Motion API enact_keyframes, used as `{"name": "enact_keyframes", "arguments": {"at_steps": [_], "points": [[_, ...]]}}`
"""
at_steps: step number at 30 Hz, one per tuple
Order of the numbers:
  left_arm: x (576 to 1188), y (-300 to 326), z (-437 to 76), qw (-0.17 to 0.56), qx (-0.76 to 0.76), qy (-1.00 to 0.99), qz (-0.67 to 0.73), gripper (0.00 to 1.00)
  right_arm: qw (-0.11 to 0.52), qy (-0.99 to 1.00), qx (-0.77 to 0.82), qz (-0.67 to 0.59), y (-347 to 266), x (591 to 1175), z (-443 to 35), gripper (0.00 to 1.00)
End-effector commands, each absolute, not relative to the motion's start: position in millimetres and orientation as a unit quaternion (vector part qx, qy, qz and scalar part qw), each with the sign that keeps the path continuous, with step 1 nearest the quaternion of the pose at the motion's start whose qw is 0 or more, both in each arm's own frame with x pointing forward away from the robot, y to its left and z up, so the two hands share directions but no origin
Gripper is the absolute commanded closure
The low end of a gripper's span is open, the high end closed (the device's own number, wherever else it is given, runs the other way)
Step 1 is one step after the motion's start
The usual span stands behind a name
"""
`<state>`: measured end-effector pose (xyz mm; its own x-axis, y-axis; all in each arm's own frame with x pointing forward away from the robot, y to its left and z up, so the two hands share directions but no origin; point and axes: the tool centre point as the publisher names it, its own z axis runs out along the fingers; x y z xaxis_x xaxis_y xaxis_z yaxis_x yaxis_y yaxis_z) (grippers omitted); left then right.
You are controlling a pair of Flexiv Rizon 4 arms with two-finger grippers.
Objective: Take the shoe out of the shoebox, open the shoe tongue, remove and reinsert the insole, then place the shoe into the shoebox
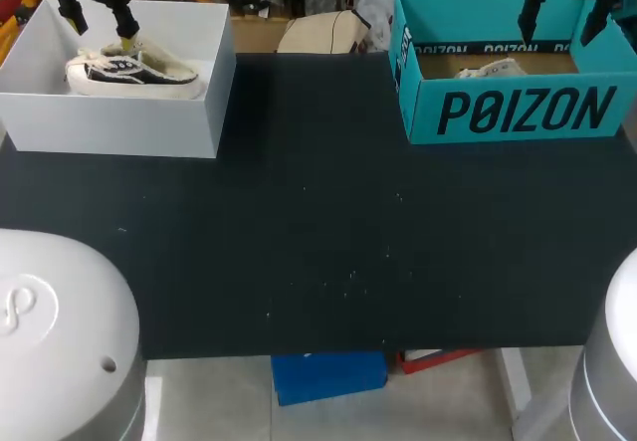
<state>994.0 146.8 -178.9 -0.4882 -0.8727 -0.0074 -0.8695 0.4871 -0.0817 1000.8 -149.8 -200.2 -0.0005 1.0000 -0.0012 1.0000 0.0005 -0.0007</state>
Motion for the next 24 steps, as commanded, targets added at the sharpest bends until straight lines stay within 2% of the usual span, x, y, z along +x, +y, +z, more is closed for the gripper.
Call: {"name": "enact_keyframes", "arguments": {"at_steps": [1, 8, 15, 16, 17, 19, 21, 22, 24], "points": [[986, 149, -180, 0.08, -0.108, 0.989, -0.067, 0.0, 0.0, 0.707, 0.707, -0.001, -150, 1001, -200, 0.0], [986, 149, -180, 0.08, -0.108, 0.989, -0.067, 0.0, 0.0, 0.707, 0.707, -0.001, -150, 1001, -200, 0.0], [1003, 160, -189, 0.062, -0.015, 0.997, -0.04, 0.0, 0.0, 0.707, 0.707, -0.001, -150, 1001, -200, 0.0], [1007, 162, -190, 0.06, -0.001, 0.997, -0.04, 0.04, 0.0, 0.707, 0.707, -0.001, -150, 1001, -200, 0.0], [1009, 164, -192, 0.062, 0.026, 0.997, -0.03, 0.21, 0.0, 0.707, 0.707, -0.001, -150, 1001, -200, 0.0], [1016, 168, -197, 0.058, 0.044, 0.997, -0.035, 0.28, 0.0, 0.707, 0.707, -0.001, -150, 1001, -200, 0.0], [1023, 174, -202, 0.063, 0.059, 0.996, -0.026, 0.44, 0.0, 0.707, 0.707, -0.001, -150, 1001, -200, 0.0], [1027, 176, -206, 0.062, 0.059, 0.996, -0.026, 0.44, 0.0, 0.707, 0.707, -0.001, -150, 1001, -200, 0.0], [1035, 182, -213, 0.063, 0.06, 0.996, -0.02, 0.32, 0.0, 0.707, 0.707, -0.001, -150, 1001, -200, 0.0]]}}
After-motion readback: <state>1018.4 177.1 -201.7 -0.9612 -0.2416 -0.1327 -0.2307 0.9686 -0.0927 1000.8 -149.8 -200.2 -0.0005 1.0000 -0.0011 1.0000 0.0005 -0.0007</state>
